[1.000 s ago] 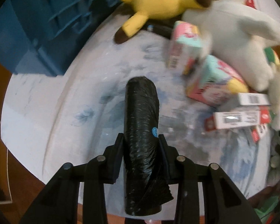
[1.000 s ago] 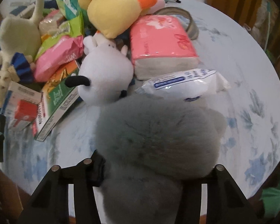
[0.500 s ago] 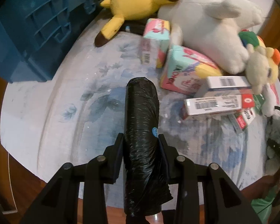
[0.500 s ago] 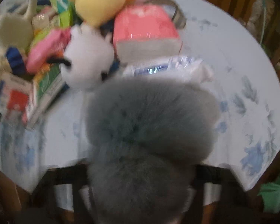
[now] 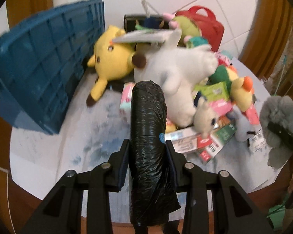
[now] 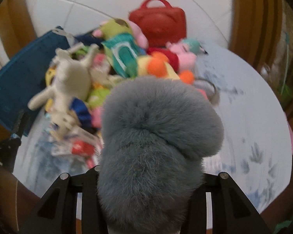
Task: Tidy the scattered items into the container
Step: 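Carry the black rolled bag and grey plush up over the blue crate, then lower both items into the blue crate and open both tools, then move both tools back toward the pile on the table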
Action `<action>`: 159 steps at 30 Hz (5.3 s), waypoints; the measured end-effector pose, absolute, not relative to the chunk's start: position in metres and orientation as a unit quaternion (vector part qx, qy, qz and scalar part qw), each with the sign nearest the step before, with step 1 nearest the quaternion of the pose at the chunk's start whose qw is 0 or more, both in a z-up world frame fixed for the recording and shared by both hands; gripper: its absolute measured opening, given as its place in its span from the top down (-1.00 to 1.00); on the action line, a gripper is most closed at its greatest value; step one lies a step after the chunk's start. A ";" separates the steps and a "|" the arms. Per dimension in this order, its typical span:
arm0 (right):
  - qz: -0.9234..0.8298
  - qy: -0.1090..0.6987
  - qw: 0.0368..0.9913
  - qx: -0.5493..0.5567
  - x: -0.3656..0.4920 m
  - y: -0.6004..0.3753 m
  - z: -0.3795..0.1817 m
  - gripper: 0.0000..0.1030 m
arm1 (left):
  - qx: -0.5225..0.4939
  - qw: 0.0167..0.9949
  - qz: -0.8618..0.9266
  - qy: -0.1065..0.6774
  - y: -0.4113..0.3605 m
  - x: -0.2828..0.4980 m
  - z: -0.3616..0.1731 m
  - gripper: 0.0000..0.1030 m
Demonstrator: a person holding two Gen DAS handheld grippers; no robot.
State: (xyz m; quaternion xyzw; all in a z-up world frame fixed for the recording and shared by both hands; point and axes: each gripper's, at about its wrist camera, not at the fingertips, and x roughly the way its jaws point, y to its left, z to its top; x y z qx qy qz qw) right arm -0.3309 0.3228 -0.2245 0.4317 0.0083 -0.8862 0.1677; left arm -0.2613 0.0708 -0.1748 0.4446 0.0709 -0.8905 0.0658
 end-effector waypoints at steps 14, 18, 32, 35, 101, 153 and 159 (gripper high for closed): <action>-0.901 0.037 0.248 0.354 -0.306 0.245 -0.111 0.23 | 0.366 0.068 -0.927 0.037 0.050 -0.245 -0.103 0.33; -0.902 0.048 0.269 0.334 -0.304 0.205 -0.091 0.23 | 0.349 0.080 -0.933 0.032 0.026 -0.239 -0.087 0.33; -0.882 0.071 0.361 0.295 -0.335 0.096 -0.044 0.23 | 0.291 0.155 -0.943 0.041 -0.045 -0.246 -0.022 0.33; -0.872 0.076 0.396 0.277 -0.339 0.068 -0.025 0.23 | 0.280 0.189 -0.940 0.039 -0.064 -0.247 -0.006 0.33; -0.861 0.073 0.244 0.440 -0.553 -0.328 -0.081 -0.85 | 0.479 0.171 -0.857 0.079 -0.457 -0.513 -0.072 -0.59; -0.881 0.009 0.159 0.445 -0.417 0.242 -0.097 -1.00 | 0.470 0.041 -0.881 0.018 0.033 -0.382 -0.108 -0.59; -0.881 -0.009 0.124 0.457 -0.430 0.286 -0.127 -1.00 | 0.465 0.026 -0.885 0.018 0.045 -0.394 -0.126 -0.59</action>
